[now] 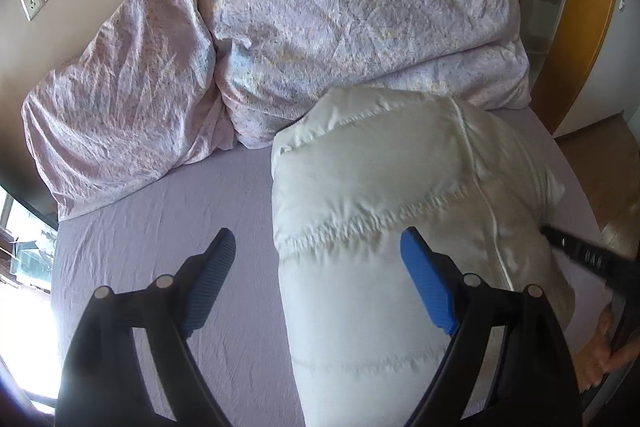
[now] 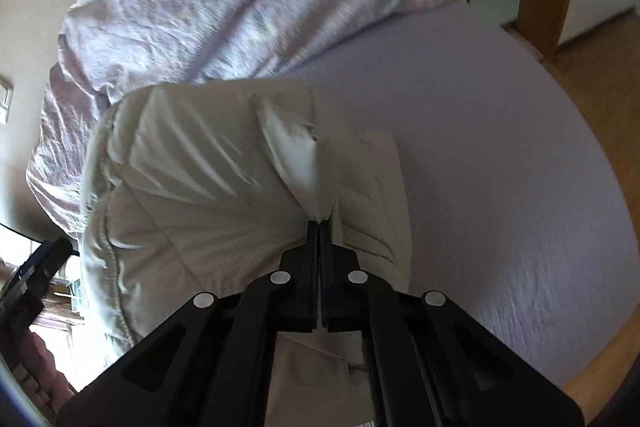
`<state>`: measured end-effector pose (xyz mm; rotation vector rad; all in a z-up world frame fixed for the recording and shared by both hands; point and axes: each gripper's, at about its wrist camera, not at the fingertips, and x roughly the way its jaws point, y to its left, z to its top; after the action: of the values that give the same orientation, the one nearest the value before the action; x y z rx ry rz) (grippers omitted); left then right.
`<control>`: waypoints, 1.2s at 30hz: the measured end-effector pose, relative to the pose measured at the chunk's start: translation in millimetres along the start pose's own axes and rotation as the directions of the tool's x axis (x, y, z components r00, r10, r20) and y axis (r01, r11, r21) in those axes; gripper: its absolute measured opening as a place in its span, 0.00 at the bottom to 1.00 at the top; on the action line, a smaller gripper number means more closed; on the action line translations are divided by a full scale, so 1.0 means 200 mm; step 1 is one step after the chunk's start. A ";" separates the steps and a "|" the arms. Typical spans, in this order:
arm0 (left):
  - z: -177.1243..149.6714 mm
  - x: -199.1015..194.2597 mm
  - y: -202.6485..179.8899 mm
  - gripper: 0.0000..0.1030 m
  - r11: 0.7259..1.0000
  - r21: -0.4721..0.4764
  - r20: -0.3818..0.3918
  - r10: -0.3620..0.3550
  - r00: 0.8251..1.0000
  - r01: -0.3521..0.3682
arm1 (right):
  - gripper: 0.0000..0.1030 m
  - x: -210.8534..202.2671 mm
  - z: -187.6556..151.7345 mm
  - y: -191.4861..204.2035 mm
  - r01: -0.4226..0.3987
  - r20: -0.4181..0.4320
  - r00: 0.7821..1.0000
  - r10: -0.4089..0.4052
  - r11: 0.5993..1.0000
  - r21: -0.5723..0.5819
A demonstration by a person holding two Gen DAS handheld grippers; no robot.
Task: Fold large clothes
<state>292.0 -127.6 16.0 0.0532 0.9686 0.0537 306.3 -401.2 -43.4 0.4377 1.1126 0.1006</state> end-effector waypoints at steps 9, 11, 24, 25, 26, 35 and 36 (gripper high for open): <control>0.03 0.20 0.01 0.85 1.000 -0.030 -0.031 -0.003 1.000 0.002 | 0.00 0.04 -0.02 -0.02 0.005 -0.017 1.000 -0.005 1.000 0.003; 0.03 0.23 0.00 0.85 1.000 -0.029 -0.041 -0.008 0.999 0.007 | 0.00 0.05 -0.02 -0.01 0.014 -0.019 1.000 -0.014 1.000 -0.002; 0.00 0.46 -0.13 0.85 0.999 -0.008 -0.090 -0.041 0.995 0.040 | 0.30 -0.21 0.06 0.08 0.103 0.159 0.984 -0.083 0.988 -0.119; 0.01 0.47 -0.14 0.85 0.999 -0.002 -0.089 -0.039 0.995 0.039 | 0.39 -0.22 0.07 0.09 0.107 0.172 0.982 -0.083 0.985 -0.132; 0.01 0.47 -0.15 0.85 0.999 0.002 -0.089 -0.038 0.995 0.038 | 0.40 -0.23 0.07 0.11 0.112 0.185 0.979 -0.084 0.983 -0.147; 0.00 0.49 -0.14 0.85 0.999 -0.007 -0.078 -0.048 0.996 0.047 | 0.39 -0.14 0.14 0.30 0.095 0.186 0.981 -0.052 0.968 -0.231; 0.00 0.48 -0.13 0.85 0.999 -0.013 -0.076 -0.050 0.996 0.049 | 0.39 -0.12 0.15 0.33 0.095 0.188 0.981 -0.049 0.966 -0.240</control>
<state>347.4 -147.8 -65.3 0.0164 1.0451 0.0155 330.5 -357.4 12.8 0.1777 0.9211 0.1315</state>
